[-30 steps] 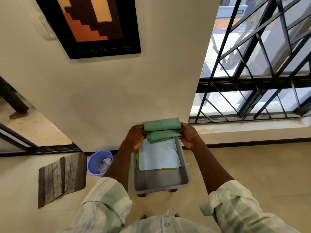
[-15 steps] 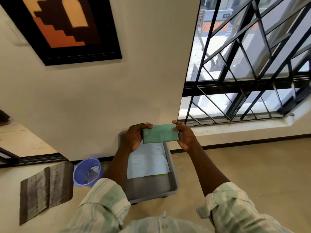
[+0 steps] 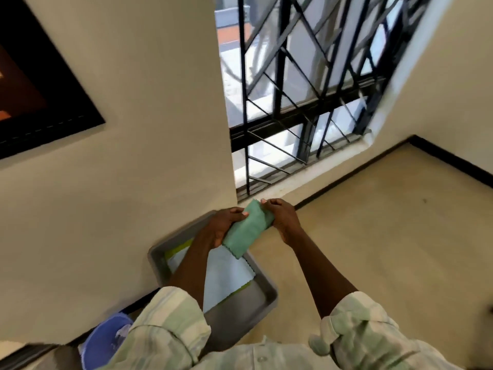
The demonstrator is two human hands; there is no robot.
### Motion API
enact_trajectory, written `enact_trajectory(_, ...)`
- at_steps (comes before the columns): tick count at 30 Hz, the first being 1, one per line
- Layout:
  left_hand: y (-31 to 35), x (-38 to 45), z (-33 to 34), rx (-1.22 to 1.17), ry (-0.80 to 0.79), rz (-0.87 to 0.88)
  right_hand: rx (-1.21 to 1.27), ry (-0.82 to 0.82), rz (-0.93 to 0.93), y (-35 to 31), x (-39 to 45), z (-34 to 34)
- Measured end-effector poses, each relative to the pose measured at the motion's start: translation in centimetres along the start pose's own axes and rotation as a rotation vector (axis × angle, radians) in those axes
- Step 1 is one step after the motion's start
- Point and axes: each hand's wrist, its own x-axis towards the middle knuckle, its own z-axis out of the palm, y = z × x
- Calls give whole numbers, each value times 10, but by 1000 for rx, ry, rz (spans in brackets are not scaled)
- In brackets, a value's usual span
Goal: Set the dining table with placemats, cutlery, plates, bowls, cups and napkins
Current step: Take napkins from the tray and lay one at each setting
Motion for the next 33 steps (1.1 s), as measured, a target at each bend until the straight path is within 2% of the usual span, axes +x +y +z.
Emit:
enact_trajectory(3,-6,5,-6,39,-85,-50,-31,86,57,10,-21,-6)
enact_trajectory(5,-12,4,-8,94,-184,-89,-65,164,28,18,-41,-4)
enact_trajectory(8,-22,-9,-1,127,-325,-126,-123,356,-61,34,-68,-3)
enact_trajectory(11,-40,-22,7,157,-482,-201,-97,528,-69,55,-100,-8)
enact_trajectory(13,-54,-31,17,171,-569,-261,-25,618,-61,69,-126,-11)
enact_trajectory(17,-78,-54,50,162,-667,-362,284,797,0,92,-181,-25)
enact_trajectory(20,-93,-79,81,241,-738,-338,411,695,154,113,-231,-39)
enact_trajectory(23,-105,-109,110,315,-806,-316,529,635,161,133,-278,-46)
enact_trajectory(33,-192,-247,171,577,-1034,-335,613,965,-58,203,-450,-43)
